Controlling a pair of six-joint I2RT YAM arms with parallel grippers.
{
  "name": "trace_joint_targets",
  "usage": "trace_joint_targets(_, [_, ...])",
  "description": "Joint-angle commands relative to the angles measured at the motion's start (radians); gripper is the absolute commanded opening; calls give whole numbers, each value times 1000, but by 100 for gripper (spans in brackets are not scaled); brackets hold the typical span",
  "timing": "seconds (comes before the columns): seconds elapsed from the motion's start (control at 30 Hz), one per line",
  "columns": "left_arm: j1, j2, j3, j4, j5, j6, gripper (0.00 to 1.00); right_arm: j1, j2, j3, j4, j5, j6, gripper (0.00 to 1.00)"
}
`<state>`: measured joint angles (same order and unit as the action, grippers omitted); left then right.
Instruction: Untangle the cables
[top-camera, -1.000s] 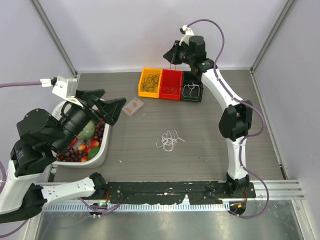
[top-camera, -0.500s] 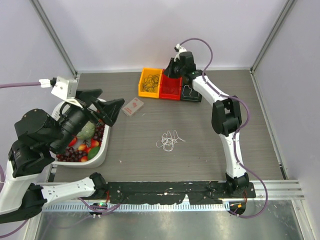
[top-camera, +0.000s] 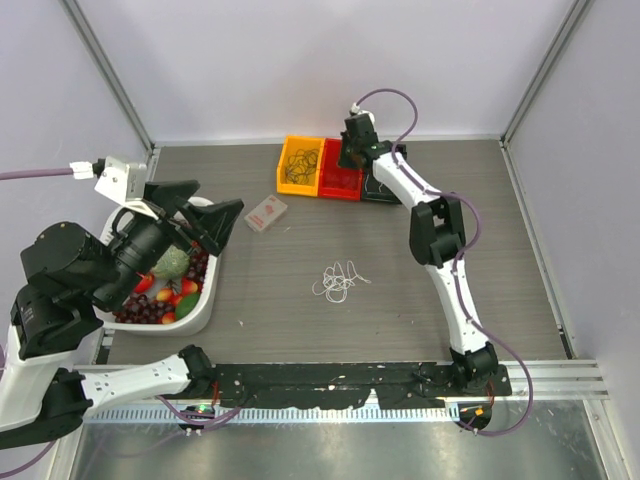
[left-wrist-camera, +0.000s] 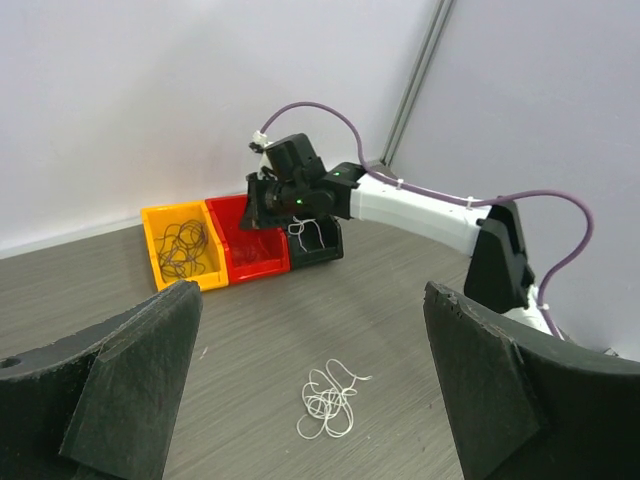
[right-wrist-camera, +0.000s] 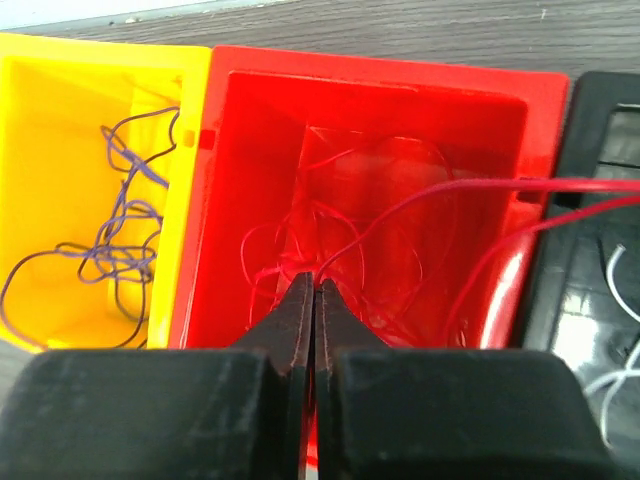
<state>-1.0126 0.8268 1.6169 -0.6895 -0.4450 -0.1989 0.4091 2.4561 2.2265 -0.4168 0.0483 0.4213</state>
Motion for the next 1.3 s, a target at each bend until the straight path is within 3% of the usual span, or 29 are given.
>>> trace_joint_targets(0.0, [-3,15,1,8,9,4,96,31,102,229,-100,90,-6,10])
trace_joint_targets(0.1, [-1,17,3,7,9,-3,96,45,127,321,-174,75,4,27])
trace_joint_targets(0.2, [-1,17,0,4,-3,-17,96,59,48,254,-209,109,-6,42])
trace_joint_targets(0.37, [-1,26,-14,8,-6,-54,96,62,-61,214,-312,119,-21,58])
trace_joint_targets(0.57, [-1,66,1,4,28,-100,96,65,-108,240,-404,160,-79,70])
trace_joint_targets(0.87, [-1,74,-2,-33,25,-210,96,69,-125,240,-373,150,-160,73])
trace_joint_targets(1.03, [-3,63,-12,-51,15,-250,95,96,-72,229,-259,139,-165,64])
trace_joint_targets(1.27, [-1,51,-6,-99,2,-267,96,114,23,355,-272,232,-150,67])
